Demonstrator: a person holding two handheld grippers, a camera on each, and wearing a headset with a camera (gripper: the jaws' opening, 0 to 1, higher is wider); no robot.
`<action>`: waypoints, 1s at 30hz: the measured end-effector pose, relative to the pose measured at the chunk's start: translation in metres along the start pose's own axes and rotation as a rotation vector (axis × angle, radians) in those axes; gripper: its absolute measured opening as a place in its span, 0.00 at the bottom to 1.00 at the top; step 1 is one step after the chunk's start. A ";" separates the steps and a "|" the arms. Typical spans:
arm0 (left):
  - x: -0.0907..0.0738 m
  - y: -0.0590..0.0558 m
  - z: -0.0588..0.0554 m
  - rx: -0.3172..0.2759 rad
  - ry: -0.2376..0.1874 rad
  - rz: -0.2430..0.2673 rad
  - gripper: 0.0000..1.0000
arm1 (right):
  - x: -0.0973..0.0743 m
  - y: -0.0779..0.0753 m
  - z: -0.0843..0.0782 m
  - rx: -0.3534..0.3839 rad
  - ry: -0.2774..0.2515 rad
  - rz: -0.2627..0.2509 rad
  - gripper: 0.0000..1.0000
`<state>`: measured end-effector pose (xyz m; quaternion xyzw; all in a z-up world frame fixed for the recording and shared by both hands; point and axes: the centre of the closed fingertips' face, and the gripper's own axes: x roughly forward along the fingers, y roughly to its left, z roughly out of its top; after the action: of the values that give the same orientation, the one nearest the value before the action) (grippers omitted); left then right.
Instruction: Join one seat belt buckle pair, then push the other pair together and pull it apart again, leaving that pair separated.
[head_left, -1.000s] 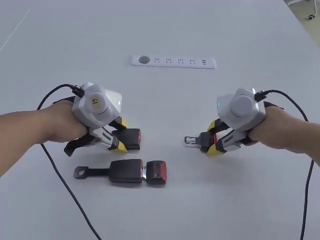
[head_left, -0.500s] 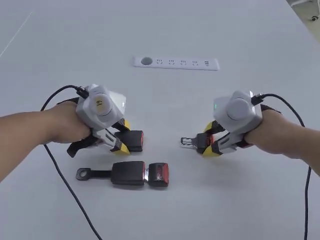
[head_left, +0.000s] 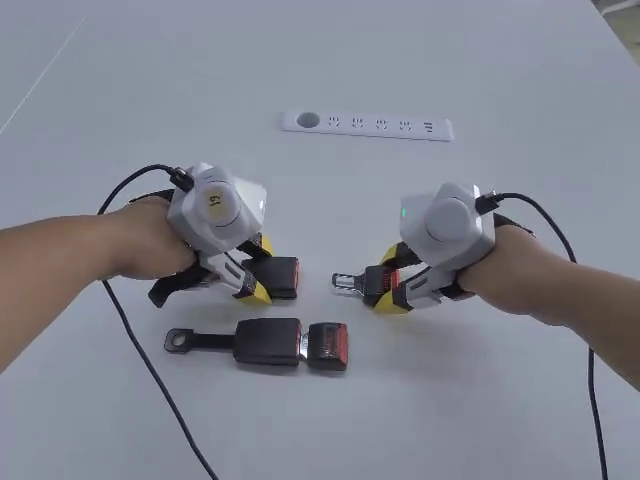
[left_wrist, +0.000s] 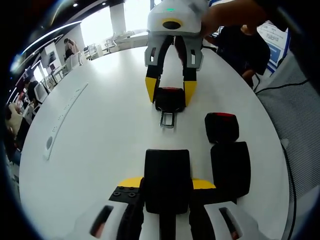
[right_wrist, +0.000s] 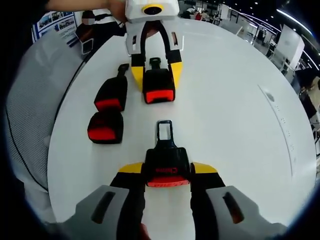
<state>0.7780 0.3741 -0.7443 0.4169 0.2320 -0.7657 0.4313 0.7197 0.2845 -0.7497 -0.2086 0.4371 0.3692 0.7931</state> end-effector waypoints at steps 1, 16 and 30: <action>0.000 0.000 0.000 0.001 0.002 -0.001 0.34 | 0.002 0.001 0.003 -0.004 -0.003 0.001 0.33; -0.001 -0.001 0.001 0.003 0.002 0.000 0.34 | 0.020 0.005 0.033 -0.038 -0.007 0.011 0.33; -0.001 0.000 0.001 -0.003 -0.007 0.006 0.34 | 0.025 0.004 0.046 -0.064 -0.041 0.018 0.32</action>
<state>0.7779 0.3735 -0.7427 0.4141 0.2303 -0.7657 0.4349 0.7498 0.3270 -0.7467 -0.2226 0.4107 0.3941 0.7915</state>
